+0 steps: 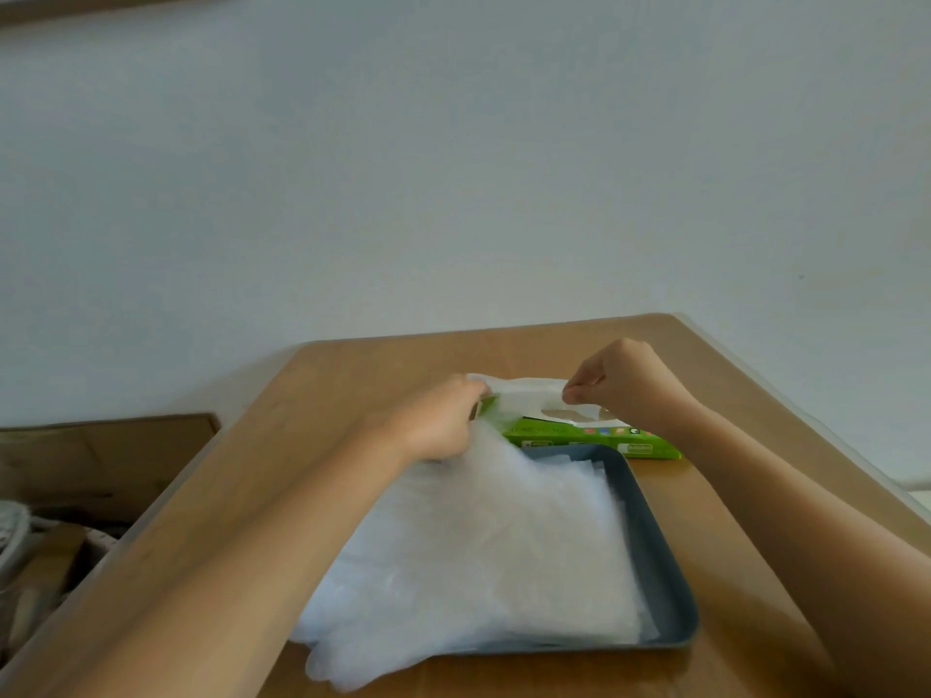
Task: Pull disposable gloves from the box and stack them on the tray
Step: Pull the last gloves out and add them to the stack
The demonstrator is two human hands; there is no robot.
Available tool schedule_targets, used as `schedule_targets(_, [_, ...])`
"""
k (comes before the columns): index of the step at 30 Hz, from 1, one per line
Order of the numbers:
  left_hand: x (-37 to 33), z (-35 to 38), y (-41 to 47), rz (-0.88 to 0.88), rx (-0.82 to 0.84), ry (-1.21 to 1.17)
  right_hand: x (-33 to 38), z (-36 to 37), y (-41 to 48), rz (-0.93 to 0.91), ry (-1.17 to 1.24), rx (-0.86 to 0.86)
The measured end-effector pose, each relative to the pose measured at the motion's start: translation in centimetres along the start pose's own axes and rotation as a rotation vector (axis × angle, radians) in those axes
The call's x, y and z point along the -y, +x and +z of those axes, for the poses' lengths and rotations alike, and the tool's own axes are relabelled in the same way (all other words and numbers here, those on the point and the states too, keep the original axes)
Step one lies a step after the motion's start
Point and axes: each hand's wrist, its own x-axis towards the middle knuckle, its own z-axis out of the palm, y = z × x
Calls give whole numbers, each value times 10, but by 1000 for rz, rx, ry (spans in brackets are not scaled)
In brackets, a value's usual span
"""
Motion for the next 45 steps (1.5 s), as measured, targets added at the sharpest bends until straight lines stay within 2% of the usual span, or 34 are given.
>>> schedule_targets(5, [14,-12,17,-174,-186,146,-1,-2,1,59,44,59])
schedule_targets(7, [7,-17,18,-169,-330,60,-2,-2,1,68,70,53])
schedule_targets(9, [-8,-18,15,-102,-507,-160,-1,-3,2,84,140,15])
schedule_targets(10, [-18,-19,14,-86,-487,-315,-1,-5,2,99,201,-5])
schedule_targets(11, [-29,-19,13,-108,-364,-478,-1,-6,2,117,275,-23])
schedule_targets(13, [-49,-17,12,-215,16,-733,-1,-8,2,139,420,-46])
schedule_targets(15, [-57,-7,19,-316,251,-988,-2,-11,2,137,498,-22])
schedule_targets(17, [-59,5,31,-351,251,-1213,-1,-14,0,141,502,31])
schedule_targets(19, [-57,16,41,-328,133,-1338,1,-15,-1,137,435,73])
schedule_targets(21, [-55,20,45,-290,24,-1384,2,-16,-1,136,361,78])
schedule_targets(25, [-45,19,46,-271,-94,-1431,-1,-21,-2,118,326,55])
schedule_targets(32, [-21,13,45,-269,-210,-1461,-6,-28,-7,110,446,163])
schedule_targets(35, [-10,16,47,-343,-229,-1422,-13,-30,-2,135,581,27])
schedule_targets(39, [-4,19,49,-396,-187,-1276,-10,-40,6,180,957,-209])
schedule_targets(40, [-3,19,49,-391,-196,-1263,-9,-42,6,159,904,-282])
schedule_targets(43, [0,5,48,-295,-317,-1430,-12,-41,1,-52,271,-499])
schedule_targets(45, [4,-11,45,-273,-430,-1719,-16,-33,-1,-290,-46,-386])
